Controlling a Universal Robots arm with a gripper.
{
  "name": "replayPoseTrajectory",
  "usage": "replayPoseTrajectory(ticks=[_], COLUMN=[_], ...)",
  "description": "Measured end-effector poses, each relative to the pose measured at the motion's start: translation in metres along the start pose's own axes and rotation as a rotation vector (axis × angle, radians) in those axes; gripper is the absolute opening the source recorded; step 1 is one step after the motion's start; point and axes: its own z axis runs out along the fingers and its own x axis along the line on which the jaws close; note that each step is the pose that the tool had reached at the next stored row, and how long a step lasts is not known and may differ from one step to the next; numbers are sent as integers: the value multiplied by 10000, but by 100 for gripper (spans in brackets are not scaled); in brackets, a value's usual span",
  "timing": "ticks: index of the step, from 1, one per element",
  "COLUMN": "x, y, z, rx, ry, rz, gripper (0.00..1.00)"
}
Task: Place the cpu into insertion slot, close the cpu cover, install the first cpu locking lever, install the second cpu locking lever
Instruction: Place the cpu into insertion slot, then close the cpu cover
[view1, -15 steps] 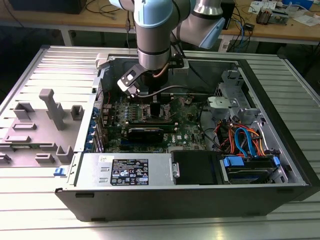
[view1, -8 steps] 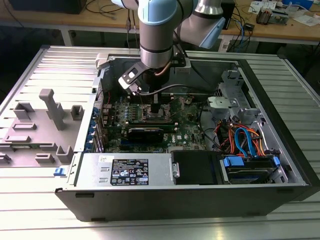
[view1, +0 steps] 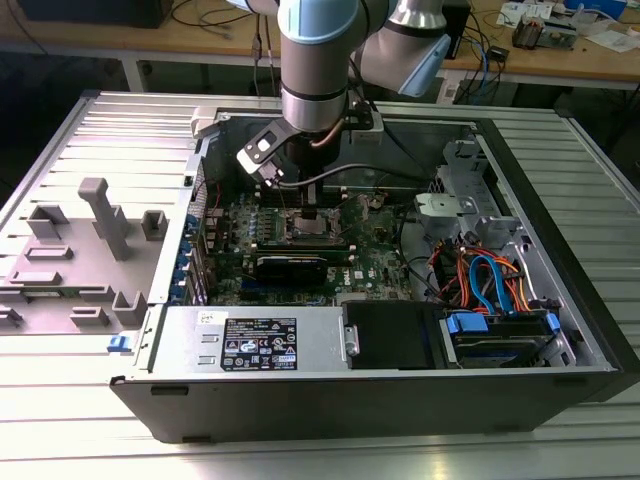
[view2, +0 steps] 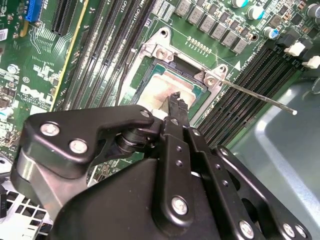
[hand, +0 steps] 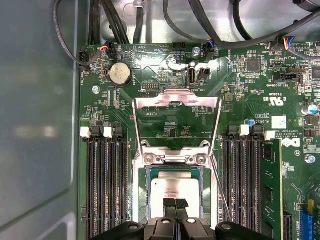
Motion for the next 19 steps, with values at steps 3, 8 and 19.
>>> replayPoseTrajectory(ticks=[3,8,19], x=[0,0,0], y=[0,0,0], z=[0,0,-20], rx=[1,2,9], ry=[0,-1,0], rz=[0,0,-215], gripper=[11,11,11])
